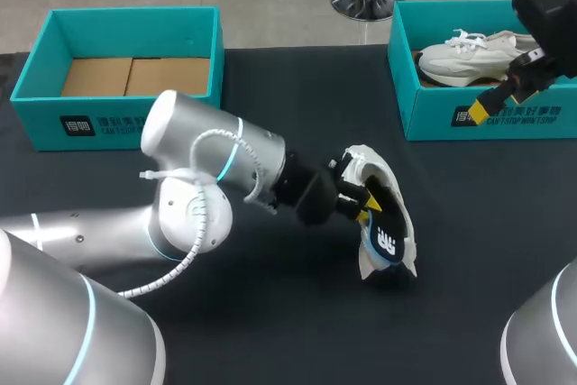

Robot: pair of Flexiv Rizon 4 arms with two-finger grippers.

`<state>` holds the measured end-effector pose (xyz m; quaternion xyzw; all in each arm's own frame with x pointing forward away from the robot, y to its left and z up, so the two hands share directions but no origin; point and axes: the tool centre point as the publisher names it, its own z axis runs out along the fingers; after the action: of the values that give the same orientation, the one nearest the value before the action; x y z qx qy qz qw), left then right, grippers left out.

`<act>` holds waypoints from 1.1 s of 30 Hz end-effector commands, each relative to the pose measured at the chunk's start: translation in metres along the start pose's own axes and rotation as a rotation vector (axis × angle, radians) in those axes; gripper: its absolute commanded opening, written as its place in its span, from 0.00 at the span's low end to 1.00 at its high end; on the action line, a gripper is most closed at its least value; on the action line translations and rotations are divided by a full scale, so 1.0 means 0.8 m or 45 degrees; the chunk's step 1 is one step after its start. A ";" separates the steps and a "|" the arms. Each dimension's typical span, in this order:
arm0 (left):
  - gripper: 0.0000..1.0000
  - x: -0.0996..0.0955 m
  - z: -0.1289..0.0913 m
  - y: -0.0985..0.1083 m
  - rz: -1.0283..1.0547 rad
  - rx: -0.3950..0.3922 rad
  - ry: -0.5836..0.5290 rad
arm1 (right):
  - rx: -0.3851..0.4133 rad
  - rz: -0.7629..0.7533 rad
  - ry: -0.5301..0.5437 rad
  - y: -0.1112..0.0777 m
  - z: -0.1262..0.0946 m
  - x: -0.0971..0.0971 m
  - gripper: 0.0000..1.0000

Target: Take the shoe out of the shoebox, open the shoe tongue, remove and reinsert the insole, then place the shoe into the shoebox

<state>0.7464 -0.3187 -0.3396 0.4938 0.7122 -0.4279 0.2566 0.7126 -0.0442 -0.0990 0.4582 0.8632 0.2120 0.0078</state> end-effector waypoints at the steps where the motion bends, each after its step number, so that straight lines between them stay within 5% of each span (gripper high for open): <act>1: 0.47 -0.003 -0.006 -0.005 0.000 0.007 -0.007 | 0.008 0.001 0.001 0.004 0.001 -0.001 1.00; 6: 0.58 -0.003 -0.014 -0.012 -0.007 0.024 -0.019 | 0.008 0.001 0.001 0.004 0.001 -0.001 1.00; 14: 0.42 0.000 -0.008 -0.032 0.005 0.064 -0.014 | 0.008 0.001 0.001 0.004 0.001 -0.001 1.00; 15: 0.37 0.000 -0.007 -0.033 0.005 0.067 -0.011 | 0.008 0.001 0.001 0.004 0.001 -0.001 1.00; 17: 0.00 -0.001 -0.004 -0.035 0.005 0.069 -0.008 | 0.008 0.001 0.001 0.004 0.001 -0.001 1.00; 33: 0.00 -0.006 0.006 0.004 0.059 -0.002 0.024 | 0.008 0.001 0.001 0.004 0.001 -0.001 1.00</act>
<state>0.7460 -0.3182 -0.3370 0.5133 0.7016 -0.4204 0.2601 0.7129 -0.0441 -0.0989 0.4582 0.8633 0.2117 0.0076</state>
